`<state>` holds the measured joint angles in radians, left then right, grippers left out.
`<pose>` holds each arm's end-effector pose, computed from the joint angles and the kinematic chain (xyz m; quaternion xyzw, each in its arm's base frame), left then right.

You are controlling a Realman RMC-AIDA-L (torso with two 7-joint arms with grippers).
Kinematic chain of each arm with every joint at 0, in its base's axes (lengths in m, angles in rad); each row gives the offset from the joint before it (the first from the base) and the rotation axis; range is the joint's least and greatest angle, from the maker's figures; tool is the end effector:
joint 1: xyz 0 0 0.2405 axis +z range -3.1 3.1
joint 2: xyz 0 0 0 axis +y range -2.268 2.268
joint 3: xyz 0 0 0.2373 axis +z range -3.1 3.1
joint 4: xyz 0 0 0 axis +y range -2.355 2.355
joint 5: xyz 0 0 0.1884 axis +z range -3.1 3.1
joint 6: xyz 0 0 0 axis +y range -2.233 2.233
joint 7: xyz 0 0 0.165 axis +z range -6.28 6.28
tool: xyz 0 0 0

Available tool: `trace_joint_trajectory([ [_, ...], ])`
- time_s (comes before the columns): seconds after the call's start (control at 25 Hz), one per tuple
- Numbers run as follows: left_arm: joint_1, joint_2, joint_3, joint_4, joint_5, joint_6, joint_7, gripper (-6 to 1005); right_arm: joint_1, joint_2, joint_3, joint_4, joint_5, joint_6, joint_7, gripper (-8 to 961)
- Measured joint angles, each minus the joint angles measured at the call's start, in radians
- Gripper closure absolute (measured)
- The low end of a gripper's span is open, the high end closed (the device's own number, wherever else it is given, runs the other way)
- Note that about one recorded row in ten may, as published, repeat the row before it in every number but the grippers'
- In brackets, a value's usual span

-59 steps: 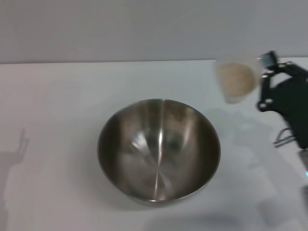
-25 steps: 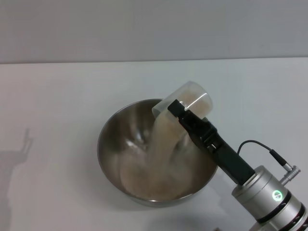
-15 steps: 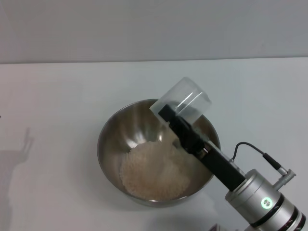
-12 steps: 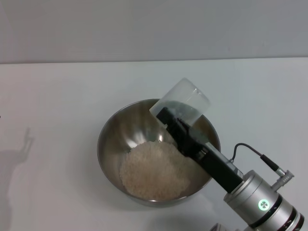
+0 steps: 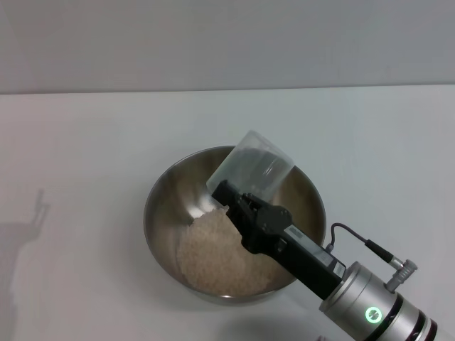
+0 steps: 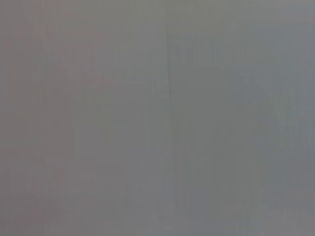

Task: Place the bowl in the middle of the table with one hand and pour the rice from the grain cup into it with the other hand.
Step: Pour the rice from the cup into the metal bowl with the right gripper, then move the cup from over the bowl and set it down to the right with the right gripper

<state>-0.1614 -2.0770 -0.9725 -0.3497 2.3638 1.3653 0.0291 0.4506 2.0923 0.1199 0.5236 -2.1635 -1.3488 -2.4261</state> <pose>-0.3114 0.2696 0.0346 -0.6189 -0.1895 -0.3124 0.6953 0.1569 0.2484 -0.1022 -0.3839 -0.7354 -0.1636 0.5339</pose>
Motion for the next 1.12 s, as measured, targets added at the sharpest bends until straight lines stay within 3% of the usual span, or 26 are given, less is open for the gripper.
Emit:
trace_joint_trajectory([
  [0.6,-0.002,0.000,0.000,0.000,0.000,0.000,0.000,170,0.004,0.000,0.011,0.002,-0.003,0.005,0.015,936],
  [1.04,0.001,0.000,0.000,0.000,0.000,0.000,0.000,170,-0.043,0.000,0.080,0.047,0.004,-0.123,0.553,935],
  [1.12,0.001,0.000,0.000,0.000,0.000,0.000,0.000,170,-0.066,0.000,0.110,0.050,0.006,-0.156,0.727,935],
])
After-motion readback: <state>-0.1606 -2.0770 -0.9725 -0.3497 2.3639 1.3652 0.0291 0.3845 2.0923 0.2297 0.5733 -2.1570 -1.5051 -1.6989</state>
